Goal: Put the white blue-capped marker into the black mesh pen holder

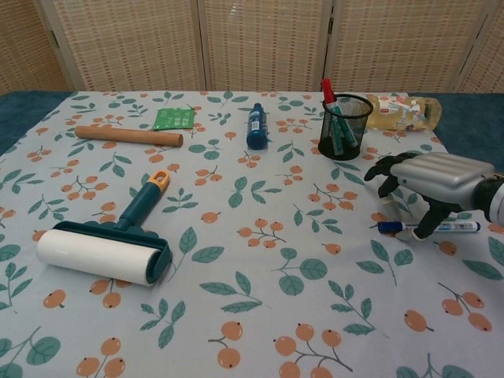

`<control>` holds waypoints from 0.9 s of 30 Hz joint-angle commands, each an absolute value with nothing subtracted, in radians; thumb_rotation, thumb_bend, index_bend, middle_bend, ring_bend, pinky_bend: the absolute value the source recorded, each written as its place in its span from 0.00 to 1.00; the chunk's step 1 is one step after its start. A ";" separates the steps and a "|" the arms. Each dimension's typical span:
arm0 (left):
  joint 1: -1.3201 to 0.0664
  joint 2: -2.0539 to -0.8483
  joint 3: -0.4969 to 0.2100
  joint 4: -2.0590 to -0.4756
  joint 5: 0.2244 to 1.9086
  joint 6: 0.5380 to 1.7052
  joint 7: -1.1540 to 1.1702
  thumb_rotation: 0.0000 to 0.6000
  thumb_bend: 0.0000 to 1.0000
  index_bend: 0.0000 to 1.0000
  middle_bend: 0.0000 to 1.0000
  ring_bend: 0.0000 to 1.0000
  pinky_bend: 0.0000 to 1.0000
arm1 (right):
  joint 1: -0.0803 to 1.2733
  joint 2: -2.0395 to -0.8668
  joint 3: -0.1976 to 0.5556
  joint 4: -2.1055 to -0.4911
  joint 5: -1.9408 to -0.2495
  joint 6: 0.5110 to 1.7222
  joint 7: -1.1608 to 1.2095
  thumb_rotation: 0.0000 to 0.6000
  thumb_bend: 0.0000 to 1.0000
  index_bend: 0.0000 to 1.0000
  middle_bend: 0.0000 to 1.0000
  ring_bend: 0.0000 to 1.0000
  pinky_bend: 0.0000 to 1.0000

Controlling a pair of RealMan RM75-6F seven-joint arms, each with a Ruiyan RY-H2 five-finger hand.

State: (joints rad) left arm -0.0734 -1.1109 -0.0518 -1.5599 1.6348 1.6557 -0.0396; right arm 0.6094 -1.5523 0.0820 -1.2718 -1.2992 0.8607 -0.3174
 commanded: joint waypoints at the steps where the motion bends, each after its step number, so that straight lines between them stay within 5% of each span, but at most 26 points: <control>1: -0.072 -1.111 -0.051 -1.557 1.640 1.662 -0.044 1.00 0.21 0.00 0.00 0.00 0.22 | 0.613 -1.545 0.087 -1.285 -1.292 0.863 -0.321 1.00 0.25 0.64 0.13 0.00 0.00; 15: -0.086 -1.132 -0.052 -1.553 1.628 1.627 -0.004 1.00 0.21 0.00 0.00 0.00 0.22 | 0.550 -1.350 0.168 -1.543 -1.393 1.122 -0.170 1.00 0.24 0.64 0.14 0.00 0.00; 27: -0.100 -1.135 -0.055 -1.545 1.608 1.593 -0.016 1.00 0.21 0.00 0.00 0.00 0.22 | 0.638 -1.600 0.399 -1.328 -1.289 1.214 0.309 1.00 0.24 0.64 0.14 0.00 0.00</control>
